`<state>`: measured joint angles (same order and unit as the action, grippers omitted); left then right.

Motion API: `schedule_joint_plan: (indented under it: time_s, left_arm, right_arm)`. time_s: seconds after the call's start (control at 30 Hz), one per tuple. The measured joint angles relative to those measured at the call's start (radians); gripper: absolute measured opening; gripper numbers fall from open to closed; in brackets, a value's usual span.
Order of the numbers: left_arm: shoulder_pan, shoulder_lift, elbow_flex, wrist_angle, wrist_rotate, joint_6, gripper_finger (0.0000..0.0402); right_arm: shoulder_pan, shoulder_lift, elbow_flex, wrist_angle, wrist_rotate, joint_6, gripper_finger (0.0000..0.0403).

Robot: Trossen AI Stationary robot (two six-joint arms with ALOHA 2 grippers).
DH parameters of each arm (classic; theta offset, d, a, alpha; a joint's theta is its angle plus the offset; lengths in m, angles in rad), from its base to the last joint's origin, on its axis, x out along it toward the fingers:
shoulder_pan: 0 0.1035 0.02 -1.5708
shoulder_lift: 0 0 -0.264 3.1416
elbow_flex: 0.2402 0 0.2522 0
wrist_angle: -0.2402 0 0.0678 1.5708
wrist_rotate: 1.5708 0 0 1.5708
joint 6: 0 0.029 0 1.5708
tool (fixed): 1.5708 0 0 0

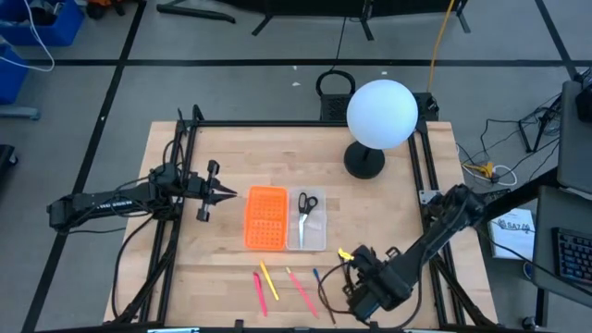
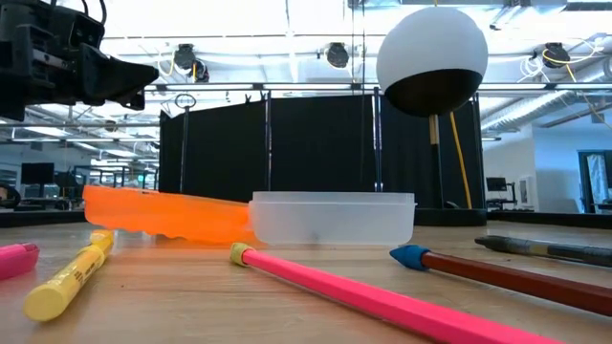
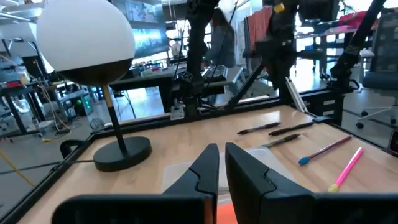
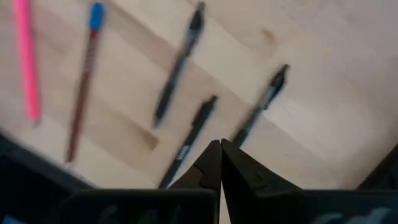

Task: Pick & place school supplies into a supply box
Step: Put the right transparent pen into the orange supply box

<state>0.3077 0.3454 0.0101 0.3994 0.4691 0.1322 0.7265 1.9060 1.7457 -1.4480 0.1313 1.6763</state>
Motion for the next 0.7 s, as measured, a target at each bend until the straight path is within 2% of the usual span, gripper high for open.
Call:
schedule_joint_plan:
  time_s: [0.17, 0.3, 0.5, 0.7]
  left_arm:
    - [0.0, 0.0, 0.0, 0.001, 0.0, 0.002, 0.0035]
    - [0.0, 0.0, 0.0, 0.001, 0.0, 0.004, 0.0035]
    - [0.0, 0.0, 0.0, 0.002, 0.0, 0.042, 0.0035]
    - [0.0, 0.0, 0.0, -0.001, 0.0, 0.039, 0.0035]
  right_arm:
    - [0.008, 0.0, -0.122, 0.012, -0.004, 0.143, 0.0025]
    - [0.012, 0.0, -0.206, 0.059, -0.008, 0.185, 0.0075]
    - [0.02, 0.0, -0.3, 0.166, -0.085, 0.214, 0.0147]
    - [0.029, 0.0, -0.35, 0.23, -0.083, 0.307, 0.0172]
